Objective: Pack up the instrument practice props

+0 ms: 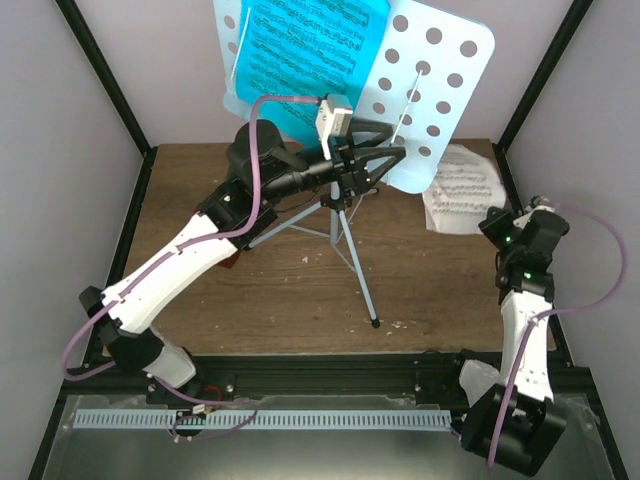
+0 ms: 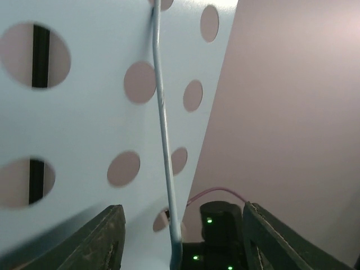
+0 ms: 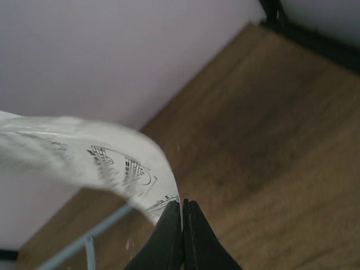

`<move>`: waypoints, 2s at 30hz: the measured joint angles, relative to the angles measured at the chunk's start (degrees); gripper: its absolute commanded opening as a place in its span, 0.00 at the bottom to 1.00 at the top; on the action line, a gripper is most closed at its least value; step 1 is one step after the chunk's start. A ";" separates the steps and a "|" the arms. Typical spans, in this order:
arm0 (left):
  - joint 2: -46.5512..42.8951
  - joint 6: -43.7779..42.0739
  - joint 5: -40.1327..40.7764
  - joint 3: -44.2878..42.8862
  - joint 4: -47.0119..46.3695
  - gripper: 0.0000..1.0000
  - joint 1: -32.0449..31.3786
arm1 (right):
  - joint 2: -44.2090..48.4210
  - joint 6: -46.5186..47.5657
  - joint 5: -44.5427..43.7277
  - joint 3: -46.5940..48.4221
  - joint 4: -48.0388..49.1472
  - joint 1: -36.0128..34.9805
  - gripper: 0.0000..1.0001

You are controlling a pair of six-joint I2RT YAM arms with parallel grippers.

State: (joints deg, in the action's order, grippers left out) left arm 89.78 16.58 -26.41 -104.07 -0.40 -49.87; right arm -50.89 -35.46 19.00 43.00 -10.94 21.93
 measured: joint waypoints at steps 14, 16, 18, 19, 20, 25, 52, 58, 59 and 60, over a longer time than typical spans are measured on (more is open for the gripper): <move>-23.02 2.21 8.48 26.16 -0.15 0.67 6.43 | -10.27 1.77 7.17 -14.27 3.74 0.00 0.03; -25.79 3.08 9.44 29.05 0.31 0.69 8.24 | -10.34 2.73 5.60 -15.45 3.65 0.00 0.06; -27.98 3.52 10.19 31.10 1.46 0.70 9.31 | -10.40 3.72 4.17 -16.28 3.56 0.00 0.13; -28.85 3.80 10.56 31.95 2.38 0.70 9.64 | -10.43 4.02 3.63 -16.55 3.65 0.00 0.22; -29.42 4.00 10.60 32.59 2.86 0.70 10.10 | -10.45 4.70 3.08 -16.74 3.63 0.00 0.28; -32.15 5.81 9.40 37.59 5.14 0.72 14.43 | -10.36 5.62 1.22 -16.98 3.69 0.00 0.69; -16.92 4.79 -20.20 56.85 -22.93 0.64 25.53 | 6.32 6.34 28.52 -11.63 7.43 -7.67 0.91; -9.09 1.42 -16.79 53.42 -31.76 0.64 22.45 | 8.46 7.65 31.21 -12.96 7.65 -7.87 0.92; -7.87 1.11 -16.04 53.16 -32.92 0.65 22.45 | 8.92 7.91 31.58 -12.96 7.67 -7.89 0.93; -6.38 0.90 -15.39 52.61 -34.14 0.65 22.45 | 9.44 8.26 31.91 -12.96 7.63 -7.89 0.93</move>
State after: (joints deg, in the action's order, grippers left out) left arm 83.40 17.47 -41.80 -51.46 -34.54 -27.42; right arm -41.45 -27.20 50.92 30.04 -3.31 14.04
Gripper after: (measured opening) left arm 0.643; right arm 0.922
